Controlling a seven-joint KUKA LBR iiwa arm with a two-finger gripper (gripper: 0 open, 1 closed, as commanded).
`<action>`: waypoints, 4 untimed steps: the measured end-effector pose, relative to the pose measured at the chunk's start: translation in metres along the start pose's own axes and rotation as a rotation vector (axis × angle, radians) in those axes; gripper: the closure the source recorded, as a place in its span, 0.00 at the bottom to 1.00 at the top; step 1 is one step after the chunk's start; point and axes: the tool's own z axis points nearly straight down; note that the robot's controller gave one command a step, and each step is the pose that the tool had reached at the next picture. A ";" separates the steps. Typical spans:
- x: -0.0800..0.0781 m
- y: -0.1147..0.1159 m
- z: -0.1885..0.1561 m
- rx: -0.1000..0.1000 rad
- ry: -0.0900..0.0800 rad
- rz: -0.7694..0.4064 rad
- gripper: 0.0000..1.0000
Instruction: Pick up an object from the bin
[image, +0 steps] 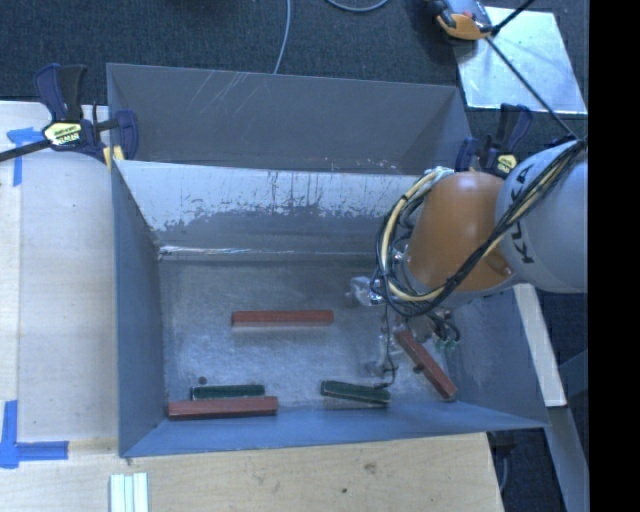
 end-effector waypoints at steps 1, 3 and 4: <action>-0.044 0.058 0.008 0.000 -0.004 0.242 0.00; -0.025 0.102 0.011 0.000 -0.003 -0.018 1.00; -0.024 0.102 0.009 0.000 -0.001 -0.023 1.00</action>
Offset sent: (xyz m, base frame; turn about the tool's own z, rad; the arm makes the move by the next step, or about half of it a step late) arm 0.0074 0.1049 -0.0122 -0.0163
